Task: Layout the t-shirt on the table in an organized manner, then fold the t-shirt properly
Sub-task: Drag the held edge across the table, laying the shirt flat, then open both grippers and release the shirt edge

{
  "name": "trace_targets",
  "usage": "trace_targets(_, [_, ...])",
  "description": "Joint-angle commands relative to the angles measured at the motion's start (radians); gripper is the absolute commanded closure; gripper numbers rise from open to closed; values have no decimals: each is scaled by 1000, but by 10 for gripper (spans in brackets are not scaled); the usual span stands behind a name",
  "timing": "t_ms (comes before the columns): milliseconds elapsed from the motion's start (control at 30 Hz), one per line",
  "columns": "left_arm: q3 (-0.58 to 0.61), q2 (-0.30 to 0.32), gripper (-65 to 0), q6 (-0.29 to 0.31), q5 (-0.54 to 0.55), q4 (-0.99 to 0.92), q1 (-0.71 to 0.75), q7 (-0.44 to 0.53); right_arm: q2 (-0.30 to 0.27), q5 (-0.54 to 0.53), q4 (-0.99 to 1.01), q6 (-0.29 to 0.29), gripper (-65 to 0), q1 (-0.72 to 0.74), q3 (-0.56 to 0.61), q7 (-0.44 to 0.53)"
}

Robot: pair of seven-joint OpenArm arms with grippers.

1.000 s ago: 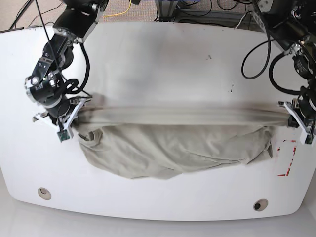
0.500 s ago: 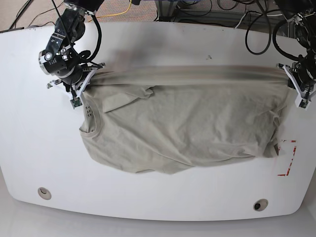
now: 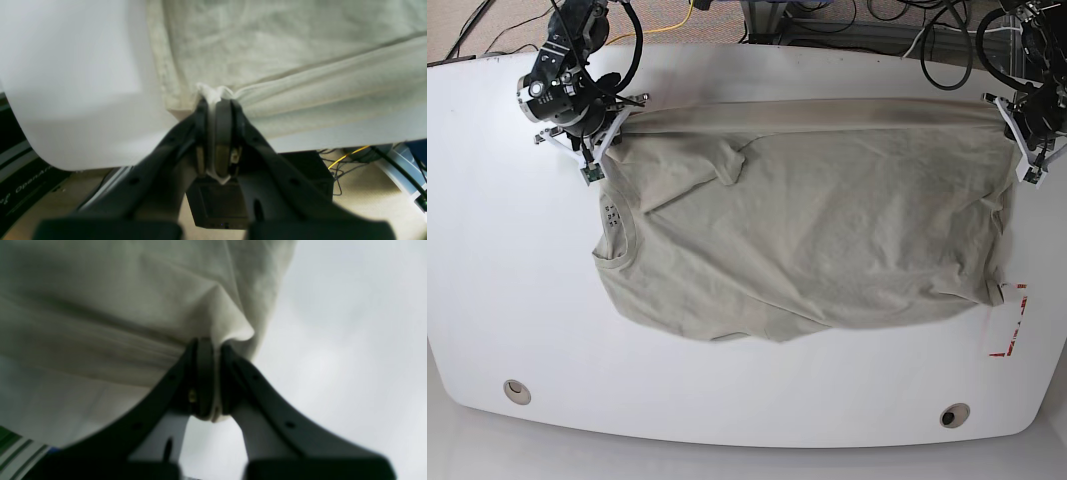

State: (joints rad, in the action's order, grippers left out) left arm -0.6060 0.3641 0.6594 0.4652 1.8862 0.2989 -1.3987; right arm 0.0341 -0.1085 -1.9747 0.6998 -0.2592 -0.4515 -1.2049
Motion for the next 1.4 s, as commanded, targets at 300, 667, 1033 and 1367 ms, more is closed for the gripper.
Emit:
trace_targets(300, [-2,42,-163,1,-9,16,-4,2,10,2,-21,-2,-333,-28,-5,18])
trace_targets(667, [-4,88,-392,-3,-10,14,-2,2,23,0,-19,-2,-328,-24,-65,18])
trace_targets(1033, [-78,132,-393,1,-3,16,4,2,30,2,-21,-2,-328,-2,-135,18])
trace_targets(1367, [-102,128,-393,1,-6,20,-57,2,30,2,-21,-2,-328,7,-131,18])
